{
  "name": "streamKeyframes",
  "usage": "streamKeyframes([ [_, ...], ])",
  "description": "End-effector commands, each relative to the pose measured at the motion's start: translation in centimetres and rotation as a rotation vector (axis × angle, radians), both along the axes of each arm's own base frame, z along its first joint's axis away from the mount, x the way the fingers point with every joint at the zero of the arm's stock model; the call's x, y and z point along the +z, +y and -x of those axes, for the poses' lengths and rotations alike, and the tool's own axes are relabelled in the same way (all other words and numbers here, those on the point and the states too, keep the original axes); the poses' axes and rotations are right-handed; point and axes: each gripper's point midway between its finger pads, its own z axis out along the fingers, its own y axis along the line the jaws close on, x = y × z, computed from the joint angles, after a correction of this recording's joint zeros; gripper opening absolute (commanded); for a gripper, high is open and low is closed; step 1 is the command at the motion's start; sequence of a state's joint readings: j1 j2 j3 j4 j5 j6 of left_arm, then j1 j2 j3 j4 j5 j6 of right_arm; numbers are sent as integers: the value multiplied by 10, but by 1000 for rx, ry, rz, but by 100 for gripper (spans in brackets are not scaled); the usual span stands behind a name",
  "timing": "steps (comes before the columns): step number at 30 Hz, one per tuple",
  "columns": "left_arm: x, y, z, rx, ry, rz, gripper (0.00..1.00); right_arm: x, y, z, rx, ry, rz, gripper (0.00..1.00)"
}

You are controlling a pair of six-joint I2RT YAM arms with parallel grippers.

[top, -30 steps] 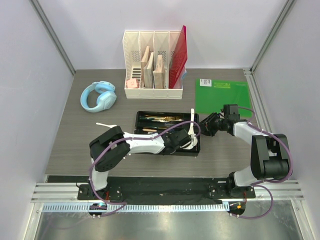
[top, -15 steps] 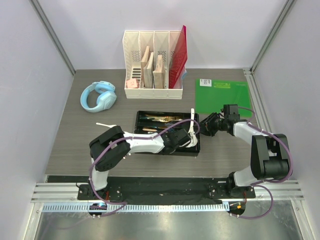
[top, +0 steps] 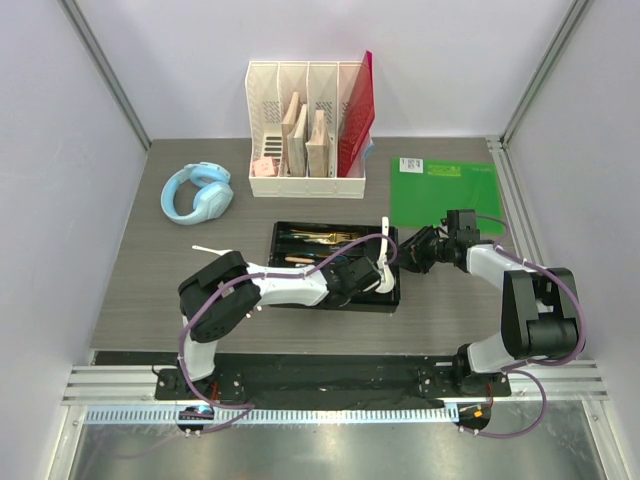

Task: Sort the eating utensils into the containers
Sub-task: Place the chopstick in the storage box, then pick up the spoon from the center of the board.

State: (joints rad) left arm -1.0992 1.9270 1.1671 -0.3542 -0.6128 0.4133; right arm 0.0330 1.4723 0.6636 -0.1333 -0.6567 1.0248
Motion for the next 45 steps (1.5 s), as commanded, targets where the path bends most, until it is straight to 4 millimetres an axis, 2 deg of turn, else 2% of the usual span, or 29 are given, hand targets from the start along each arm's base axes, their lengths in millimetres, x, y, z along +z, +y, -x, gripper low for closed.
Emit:
streamKeyframes([
  [1, 26, -10, -7, 44, -34, 97, 30, -3, -3, 4, -13, 5, 19, 35],
  [5, 32, -9, -1, 77, 8, 154, 36, -5, -2, 5, -14, 15, 17, 35],
  [8, 50, -17, 0, 132, 54, 265, 37, -4, -2, 3, -16, 8, 15, 35],
  [9, 52, -13, 2, 157, 71, 269, 37, -4, -2, 2, -16, 4, 15, 35],
  [11, 72, -14, -1, 208, 70, 349, 38, -4, -3, 1, -20, 4, 18, 35],
  [15, 110, -2, -7, 378, 34, 542, 39, -1, -2, -3, -17, -9, 12, 35],
  [16, 118, 3, -10, 411, 16, 579, 40, 0, -2, -4, -15, -11, 11, 35],
  [17, 138, 17, -16, 462, -35, 634, 43, 1, -2, -5, -15, -19, 11, 35],
  [19, 155, 34, -20, 581, -76, 738, 46, 3, -2, -6, -21, -22, 12, 34],
  [20, 171, 53, -26, 662, -118, 798, 47, 4, -2, -7, -24, -28, 13, 34],
  [21, 178, 67, -28, 728, -127, 835, 47, 4, -3, -8, -26, -29, 16, 35],
  [23, 175, 97, -26, 913, -117, 897, 46, 6, -3, -9, -28, -36, 16, 34],
  [24, 179, 125, -32, 1014, -128, 935, 45, 6, -3, -9, -28, -38, 16, 34],
  [25, 175, 139, -31, 1083, -129, 951, 45, 6, -3, -9, -28, -38, 16, 35],
  [26, 159, 159, -24, 1183, -122, 937, 45, 6, -3, -9, -29, -37, 13, 34],
  [27, 154, 180, -24, 1269, -117, 958, 46, 6, -2, -9, -29, -38, 11, 35],
  [28, 145, 192, -19, 1328, -92, 951, 49, 6, -2, -9, -28, -37, 8, 34],
  [29, 129, 205, -7, 1415, -65, 925, 57, 6, -1, -8, -26, -37, 6, 34],
  [30, 123, 223, -2, 1500, -67, 921, 60, 6, -2, -9, -28, -39, 6, 34],
  [31, 115, 225, 5, 1543, -25, 922, 61, 4, -2, -7, -27, -35, 7, 34],
  [32, 102, 233, 15, 1594, -5, 896, 61, 4, -2, -7, -27, -37, 7, 35],
  [34, 89, 251, 31, 1749, 11, 907, 62, 1, -2, -5, -31, -28, 4, 35],
  [35, 75, 259, 45, 1825, 35, 886, 62, 2, -1, -4, -31, -34, -2, 34],
  [37, 67, 263, 59, 1971, 84, 970, 62, -1, -1, -1, -37, -25, -8, 35],
  [38, 56, 265, 72, 2021, 104, 956, 63, -2, -1, -1, -37, -27, -10, 34],
  [41, 44, 266, 99, 2182, 104, 953, 63, -10, 1, 3, -29, -13, -20, 34],
  [43, 45, 275, 114, 2252, 46, 915, 62, -15, 2, 5, -29, 3, -29, 34],
  [45, 50, 288, 114, 2251, -39, 902, 62, -16, 3, 6, -22, 12, -35, 34],
])
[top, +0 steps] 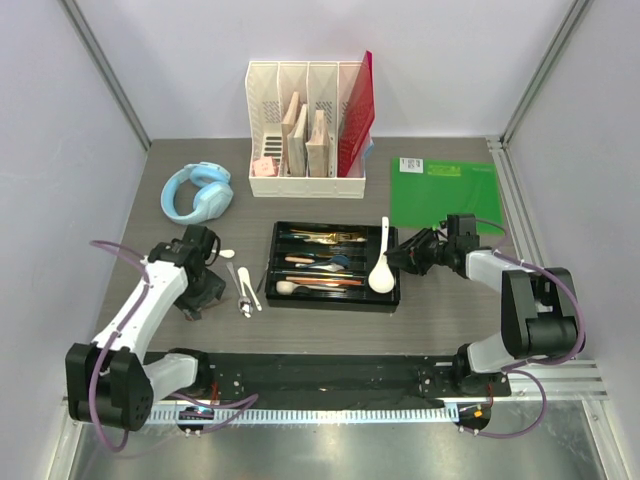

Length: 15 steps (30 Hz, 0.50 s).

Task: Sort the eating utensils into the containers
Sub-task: Pick up the spoon from the center of the board.

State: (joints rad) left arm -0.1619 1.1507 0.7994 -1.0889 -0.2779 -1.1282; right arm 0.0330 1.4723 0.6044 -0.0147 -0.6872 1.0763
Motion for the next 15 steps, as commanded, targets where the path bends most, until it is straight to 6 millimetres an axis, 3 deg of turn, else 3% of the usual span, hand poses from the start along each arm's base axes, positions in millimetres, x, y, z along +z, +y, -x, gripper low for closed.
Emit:
streamKeyframes([
  [1, 13, 13, 9, 168, -31, -45, 64, -15, -1, 5, -3, 34, 14, 34],
  [7, -2, 26, 15, 413, -83, -27, 64, -19, 2, 9, 23, 59, -11, 34],
  [11, -12, 21, 9, 526, -105, 42, 63, -16, 2, 2, 32, 24, -15, 35],
  [15, -15, 21, 7, 524, -57, 22, 61, -15, 0, -2, 37, 16, -26, 34],
])
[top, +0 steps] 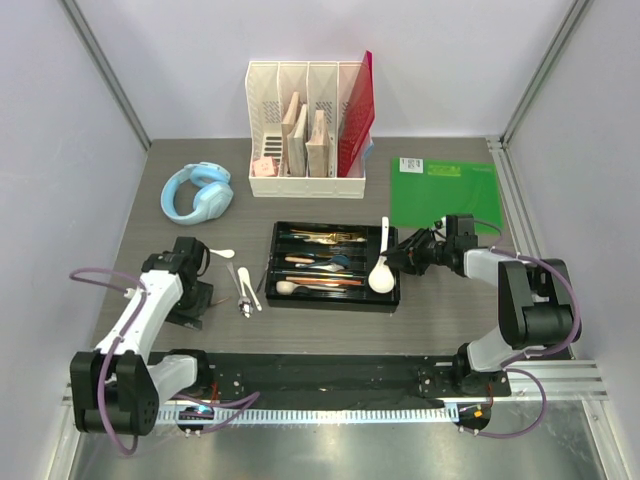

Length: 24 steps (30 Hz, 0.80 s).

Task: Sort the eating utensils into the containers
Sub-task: Pick up the spoon from the center of the board.

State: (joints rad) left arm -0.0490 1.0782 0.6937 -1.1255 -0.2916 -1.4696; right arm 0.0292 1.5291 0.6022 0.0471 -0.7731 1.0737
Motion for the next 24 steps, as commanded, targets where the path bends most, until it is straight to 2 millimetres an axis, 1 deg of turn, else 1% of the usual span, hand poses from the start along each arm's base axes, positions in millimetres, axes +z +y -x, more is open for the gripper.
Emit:
streamKeyframes([
  [1, 1, 5, -18, 84, -12, -23, 61, -14, -8, -4, -11, 17, 35, 34],
  [3, 3, 9, -25, 79, -14, -44, 61, -17, -7, -2, 1, 24, 26, 35],
  [6, 4, 14, -29, 87, -11, -77, 61, -22, -5, 2, 18, 34, 22, 35],
  [7, 4, 15, -30, 86, -14, -79, 61, -24, -13, -1, -8, 39, 21, 35],
  [9, 3, 15, -31, 96, -18, -83, 61, -28, -13, 4, -5, 59, 10, 35],
  [14, -4, 14, -29, 104, 1, -74, 61, -27, -14, 0, -5, 51, 8, 35],
  [18, -11, 12, -28, 101, 21, -67, 56, -26, -15, -1, -4, 47, 8, 35],
  [24, -18, 10, -29, 96, 67, -62, 54, -23, -15, -1, -6, 37, 7, 35],
])
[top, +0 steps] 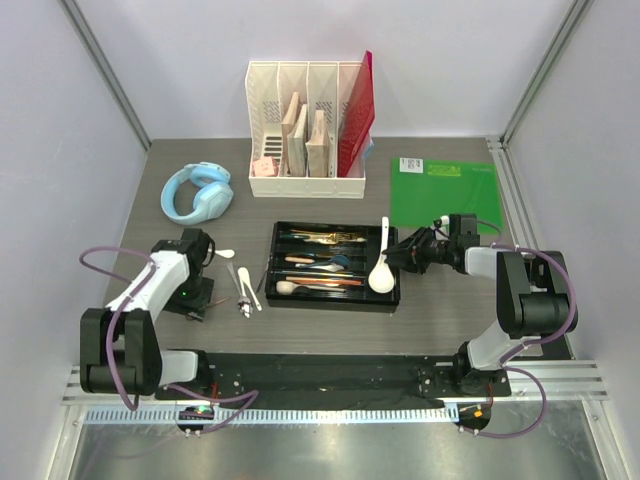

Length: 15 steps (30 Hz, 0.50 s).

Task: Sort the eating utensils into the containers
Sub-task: Pick up the spoon from the center of the board.

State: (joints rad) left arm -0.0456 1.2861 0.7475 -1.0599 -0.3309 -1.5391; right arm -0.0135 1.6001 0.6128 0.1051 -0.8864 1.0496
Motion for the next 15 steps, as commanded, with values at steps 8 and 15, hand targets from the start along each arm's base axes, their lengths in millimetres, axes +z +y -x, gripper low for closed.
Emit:
streamKeyframes([
  [8, -6, 8, -15, 29, 20, -45, 54, -20, -11, -1, -44, 39, 82, 35],
  [15, -9, 10, -19, 30, 25, -55, 53, -23, -11, -2, -42, 46, 81, 35],
])
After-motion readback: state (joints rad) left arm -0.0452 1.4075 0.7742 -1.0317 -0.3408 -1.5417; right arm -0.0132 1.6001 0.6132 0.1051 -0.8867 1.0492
